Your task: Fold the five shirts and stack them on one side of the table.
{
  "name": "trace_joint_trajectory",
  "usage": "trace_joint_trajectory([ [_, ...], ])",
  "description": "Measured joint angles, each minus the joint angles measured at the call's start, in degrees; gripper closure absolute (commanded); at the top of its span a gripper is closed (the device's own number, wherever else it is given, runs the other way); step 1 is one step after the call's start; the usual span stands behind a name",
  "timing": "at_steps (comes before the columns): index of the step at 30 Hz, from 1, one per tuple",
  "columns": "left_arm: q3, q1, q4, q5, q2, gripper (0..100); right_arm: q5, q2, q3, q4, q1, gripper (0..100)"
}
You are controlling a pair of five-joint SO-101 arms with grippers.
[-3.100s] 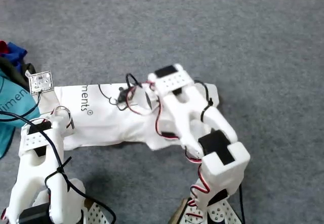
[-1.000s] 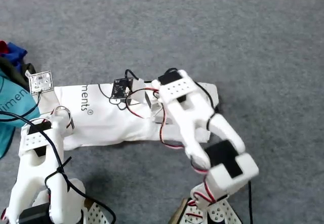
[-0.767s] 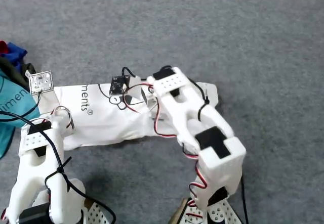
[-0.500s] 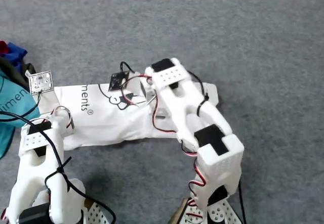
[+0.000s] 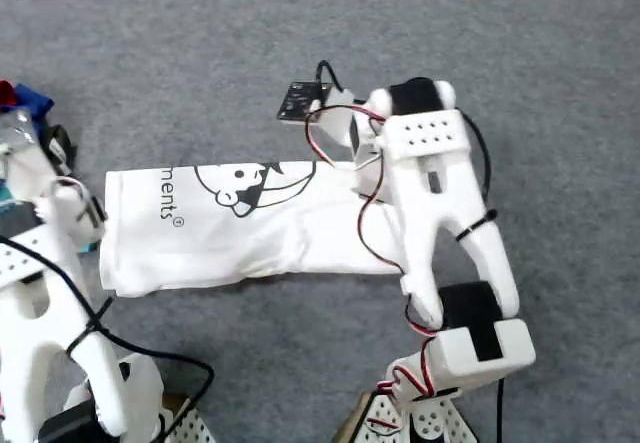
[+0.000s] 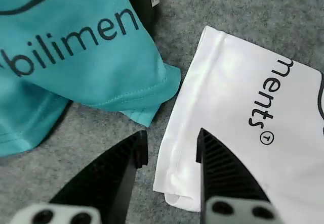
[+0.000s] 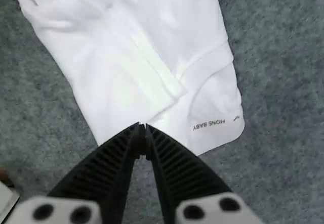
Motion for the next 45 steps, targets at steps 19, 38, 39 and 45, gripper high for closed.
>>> trace_joint_trajectory([
  [19, -18.37, 2.2, 2.9, -1.41, 41.76, 82, -3.16, -3.6, 0.0, 2.64, 0.62, 98.9],
  [38, -42.73, 7.03, 20.92, -1.49, 65.93, 98, -3.16, -3.6, 0.0, 2.64, 0.62, 99.0],
  [39, -43.52, 7.03, 21.27, -1.49, 66.37, 98, -3.16, -3.6, 0.0, 2.64, 0.62, 99.0],
  [45, -45.89, 7.3, 22.86, -1.49, 65.14, 98, -6.86, -3.6, 0.0, -0.26, 5.45, 99.0],
])
